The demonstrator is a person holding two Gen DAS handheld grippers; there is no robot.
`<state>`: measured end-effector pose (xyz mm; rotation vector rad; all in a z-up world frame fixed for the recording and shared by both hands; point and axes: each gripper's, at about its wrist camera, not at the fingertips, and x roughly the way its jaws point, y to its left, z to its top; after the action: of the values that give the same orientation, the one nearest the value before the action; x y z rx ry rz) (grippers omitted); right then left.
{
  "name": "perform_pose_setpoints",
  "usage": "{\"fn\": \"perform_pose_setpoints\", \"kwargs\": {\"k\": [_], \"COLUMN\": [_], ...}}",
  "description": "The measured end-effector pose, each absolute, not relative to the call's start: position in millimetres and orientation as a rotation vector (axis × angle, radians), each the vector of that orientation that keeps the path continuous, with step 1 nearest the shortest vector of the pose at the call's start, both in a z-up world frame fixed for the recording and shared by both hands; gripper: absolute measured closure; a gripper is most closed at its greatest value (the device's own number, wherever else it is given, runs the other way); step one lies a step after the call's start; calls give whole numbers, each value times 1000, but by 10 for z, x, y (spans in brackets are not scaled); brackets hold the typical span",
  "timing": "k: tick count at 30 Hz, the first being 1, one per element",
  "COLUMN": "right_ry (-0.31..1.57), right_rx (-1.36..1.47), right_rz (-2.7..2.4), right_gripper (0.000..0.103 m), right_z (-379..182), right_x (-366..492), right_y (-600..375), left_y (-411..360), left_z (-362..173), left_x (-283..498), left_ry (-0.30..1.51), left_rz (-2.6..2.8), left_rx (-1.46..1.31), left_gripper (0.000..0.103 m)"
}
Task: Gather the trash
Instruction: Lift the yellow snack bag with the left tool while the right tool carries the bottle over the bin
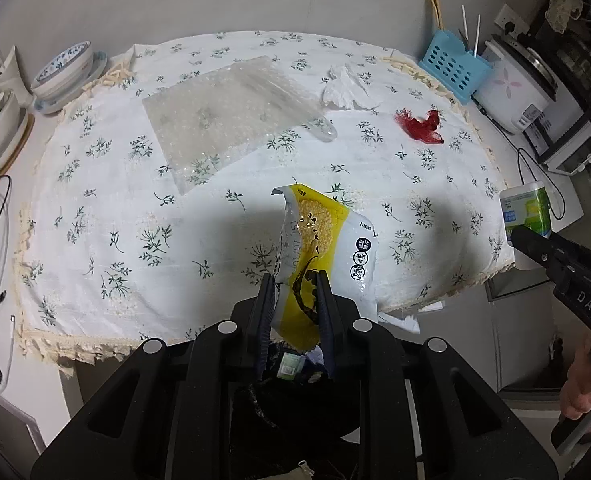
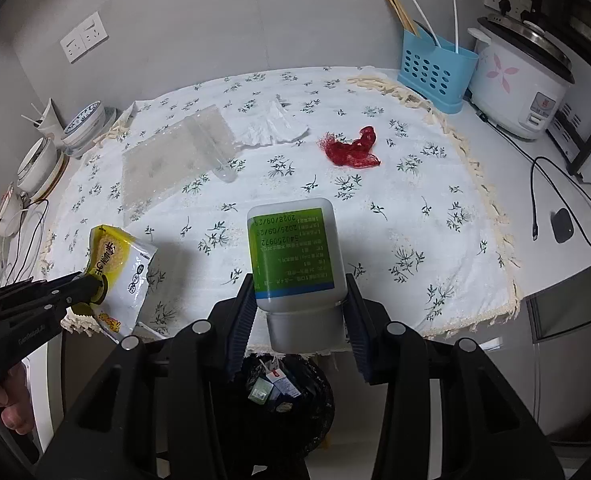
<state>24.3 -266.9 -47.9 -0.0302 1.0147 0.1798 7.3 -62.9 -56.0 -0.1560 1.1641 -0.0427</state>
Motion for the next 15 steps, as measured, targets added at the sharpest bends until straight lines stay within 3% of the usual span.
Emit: {"fn": "perform_pose_setpoints", "kwargs": {"k": [15], "right_ry": [1022], "right_rx": [-81], "right_rz": [219], "right_gripper": [62], "right_z": [-556], "right_x": [-306], "right_y": [-2649], "left_y": [-826], "left_z": [-615], "left_x": [-361], "left_ry": [1166], "left_rz": [-67], "left_rx": [-173], "left_gripper": [83]}}
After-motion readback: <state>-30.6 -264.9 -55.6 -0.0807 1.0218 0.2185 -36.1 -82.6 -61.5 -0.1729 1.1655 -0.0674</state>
